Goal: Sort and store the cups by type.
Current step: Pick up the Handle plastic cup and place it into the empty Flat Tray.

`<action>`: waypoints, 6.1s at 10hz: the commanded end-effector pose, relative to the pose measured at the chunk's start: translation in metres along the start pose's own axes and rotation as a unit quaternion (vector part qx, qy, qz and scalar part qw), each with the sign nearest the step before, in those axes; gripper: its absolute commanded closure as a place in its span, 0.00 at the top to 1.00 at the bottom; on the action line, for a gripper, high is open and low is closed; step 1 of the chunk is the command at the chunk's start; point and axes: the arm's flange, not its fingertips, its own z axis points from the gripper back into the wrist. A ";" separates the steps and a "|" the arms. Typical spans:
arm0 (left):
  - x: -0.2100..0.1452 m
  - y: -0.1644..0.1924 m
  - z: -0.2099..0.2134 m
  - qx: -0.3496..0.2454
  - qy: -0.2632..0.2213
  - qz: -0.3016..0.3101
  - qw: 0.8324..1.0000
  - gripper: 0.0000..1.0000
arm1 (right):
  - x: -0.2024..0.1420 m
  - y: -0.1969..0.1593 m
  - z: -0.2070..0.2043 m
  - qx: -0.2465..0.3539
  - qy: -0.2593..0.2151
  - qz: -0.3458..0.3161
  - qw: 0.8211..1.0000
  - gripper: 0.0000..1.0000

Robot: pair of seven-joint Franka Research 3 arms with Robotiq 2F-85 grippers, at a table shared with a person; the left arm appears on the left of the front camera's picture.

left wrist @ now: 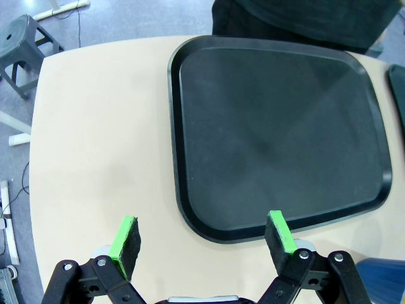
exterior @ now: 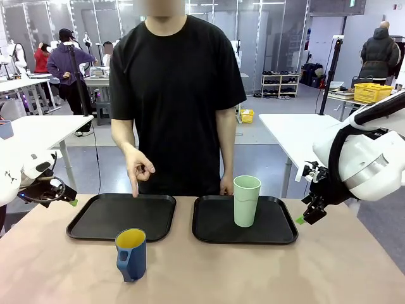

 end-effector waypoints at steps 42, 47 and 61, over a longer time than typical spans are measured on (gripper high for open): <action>-0.130 -0.067 -0.036 -0.446 -0.223 -0.486 0.717 1.00 | 0.001 -0.002 -0.001 -0.004 -0.006 -0.003 1.000 1.00; -0.126 -0.067 -0.065 -0.482 -0.219 -0.469 0.707 1.00 | 0.001 -0.002 -0.001 -0.004 -0.006 -0.003 1.000 1.00; -0.125 -0.101 -0.111 -0.528 -0.247 -0.434 0.687 1.00 | 0.001 -0.002 -0.001 -0.004 -0.006 -0.003 1.000 1.00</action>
